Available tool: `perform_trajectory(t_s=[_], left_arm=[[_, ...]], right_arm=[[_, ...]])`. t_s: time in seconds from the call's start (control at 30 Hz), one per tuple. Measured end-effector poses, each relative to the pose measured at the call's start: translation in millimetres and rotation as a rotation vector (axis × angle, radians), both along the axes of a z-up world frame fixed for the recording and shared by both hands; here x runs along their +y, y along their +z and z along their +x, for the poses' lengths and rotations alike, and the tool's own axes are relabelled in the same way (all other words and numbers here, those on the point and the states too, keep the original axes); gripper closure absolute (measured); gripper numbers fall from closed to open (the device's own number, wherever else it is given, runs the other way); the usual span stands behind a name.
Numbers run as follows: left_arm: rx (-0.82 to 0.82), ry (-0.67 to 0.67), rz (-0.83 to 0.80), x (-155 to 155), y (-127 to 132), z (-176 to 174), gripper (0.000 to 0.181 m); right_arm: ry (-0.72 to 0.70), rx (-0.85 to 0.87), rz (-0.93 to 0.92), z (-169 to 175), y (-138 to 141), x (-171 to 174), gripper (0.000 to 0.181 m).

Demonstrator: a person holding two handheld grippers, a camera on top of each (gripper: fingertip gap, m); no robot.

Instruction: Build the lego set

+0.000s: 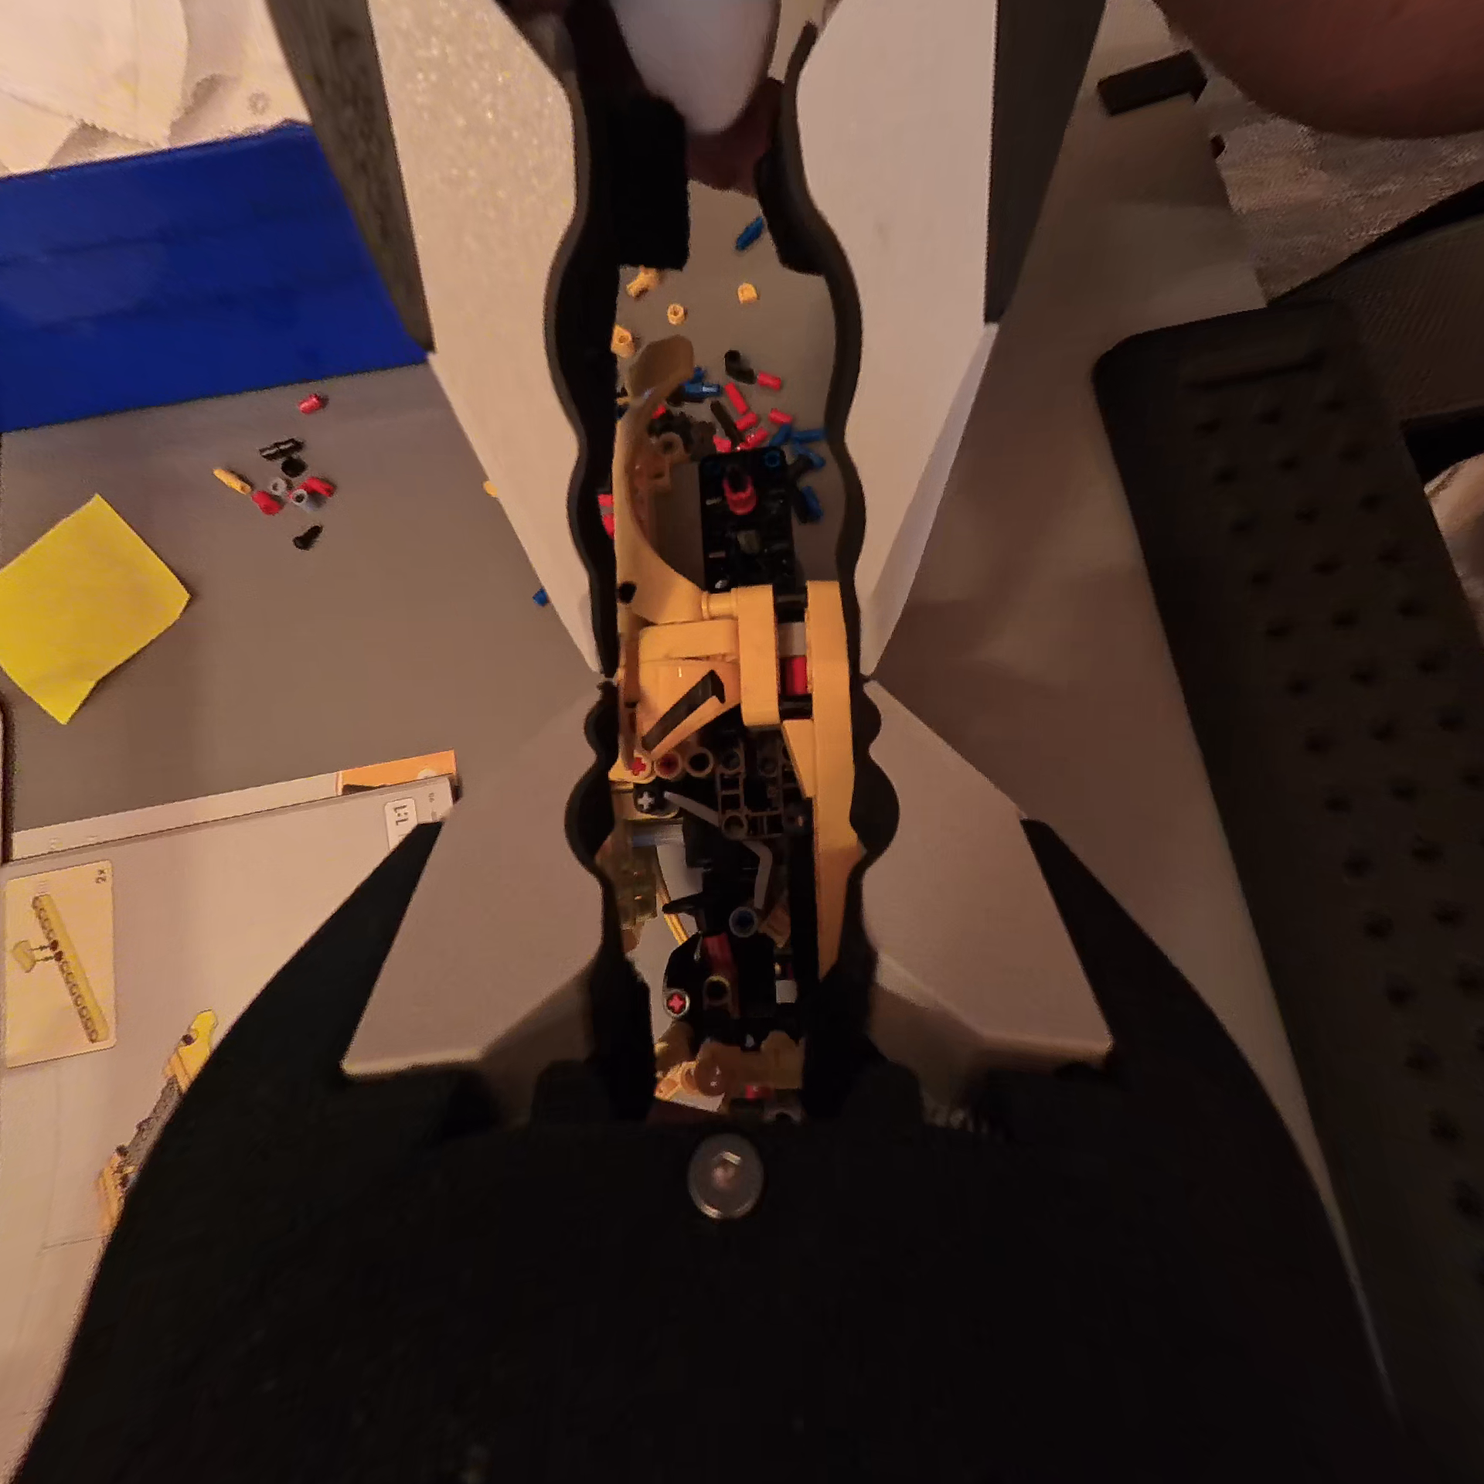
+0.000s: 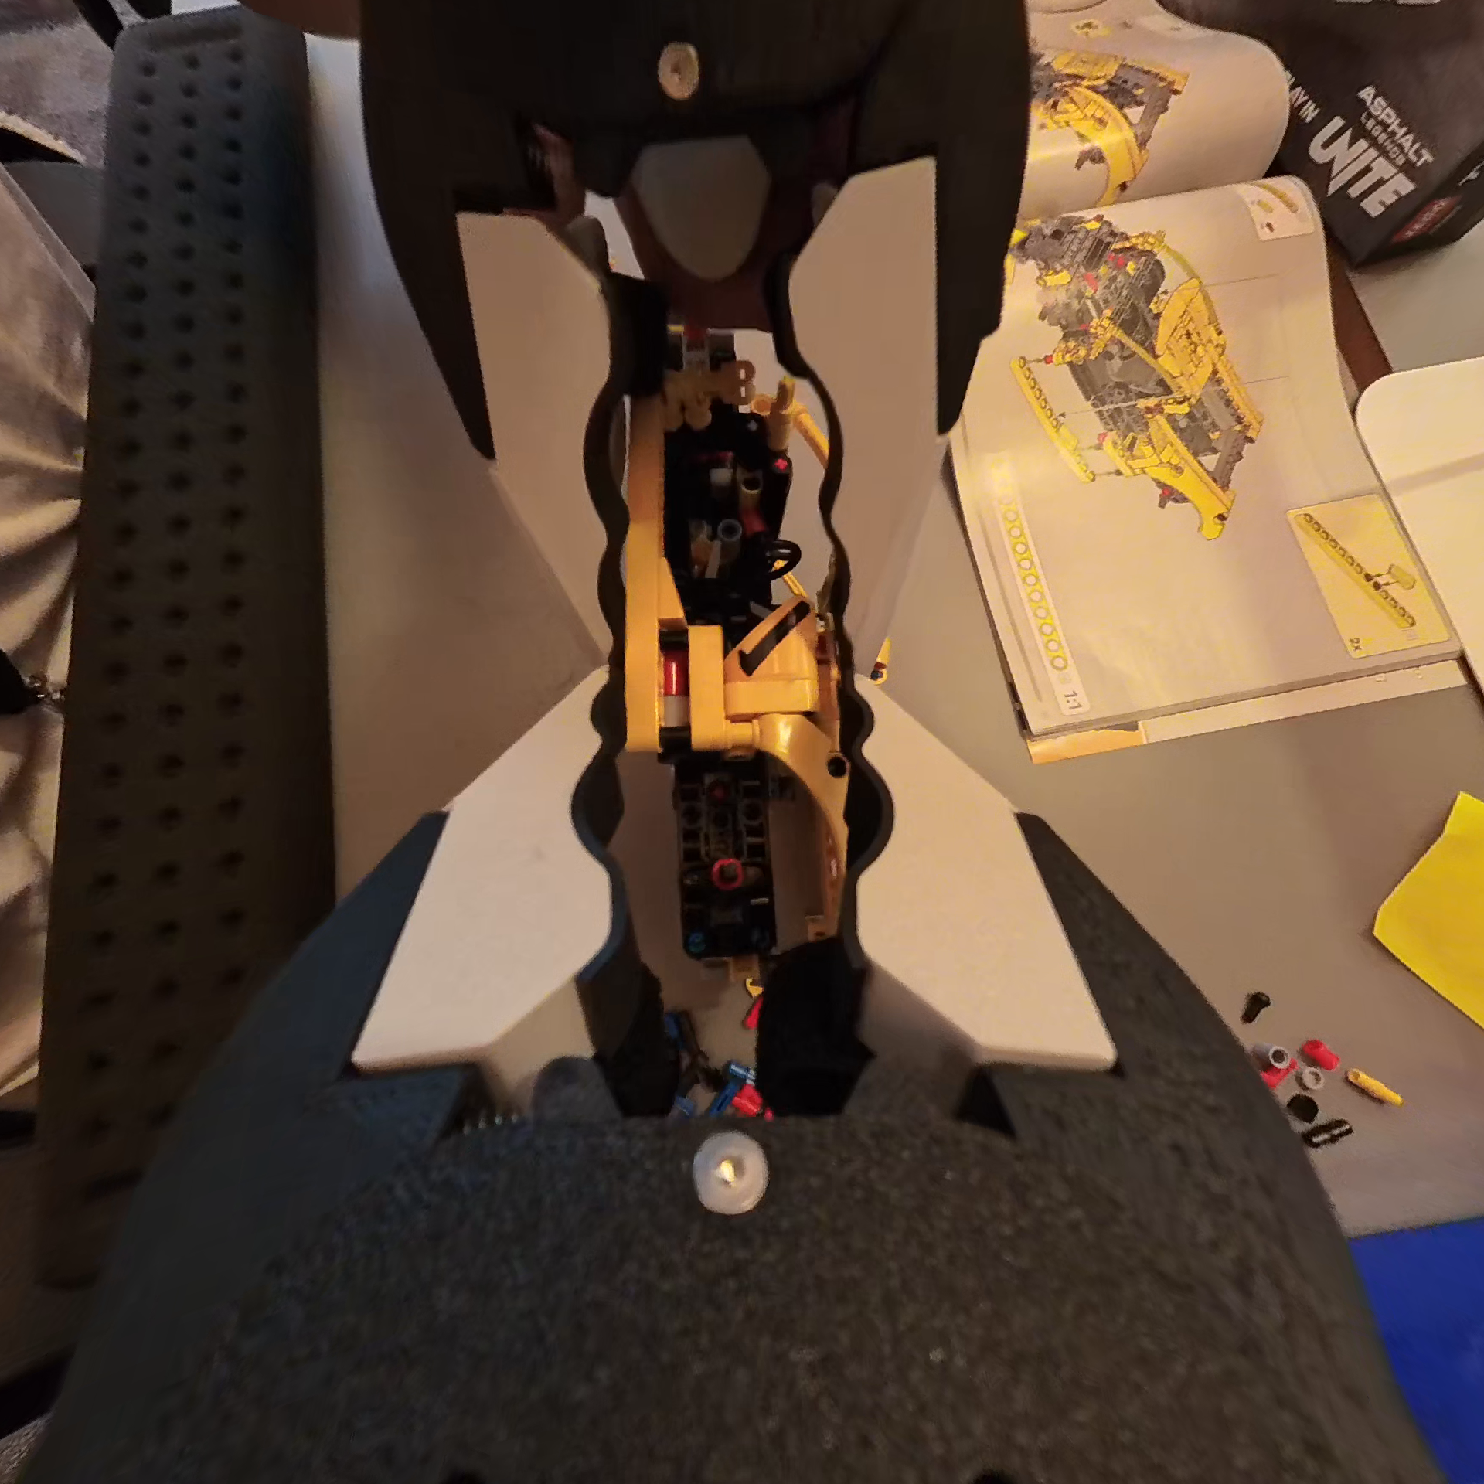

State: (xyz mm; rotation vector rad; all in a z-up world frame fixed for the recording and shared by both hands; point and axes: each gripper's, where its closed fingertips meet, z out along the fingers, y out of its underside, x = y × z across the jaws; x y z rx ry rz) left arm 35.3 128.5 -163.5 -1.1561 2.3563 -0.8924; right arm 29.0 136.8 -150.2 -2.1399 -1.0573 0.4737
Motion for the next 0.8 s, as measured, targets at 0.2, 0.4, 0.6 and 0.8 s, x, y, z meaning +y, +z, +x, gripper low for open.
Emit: perform_trajectory(t_s=[0.2, 0.4, 0.6, 0.8], left_arm=[[-0.005, -0.004, -0.007, -1.0, 0.4, -0.6, 0.127], [-0.013, 0.001, 0.004, -1.8, 0.2, -0.8, 0.127], [-0.005, 0.001, -0.015, -2.6, 0.2, -1.1, 0.125], [-0.003, -0.005, -0.016, -3.0, 0.2, -0.9, 0.124]], right_arm=[[-0.005, 0.015, 0.037, -0.7, 0.3, -1.2, 0.132], [0.01, 0.014, 0.072, -1.6, 0.6, -2.0, 0.133], [0.003, -0.081, 0.199, -2.5, 9.9, -13.9, 0.152], [0.011, -0.124, 0.193, -12.8, 8.9, -29.1, 0.161]])
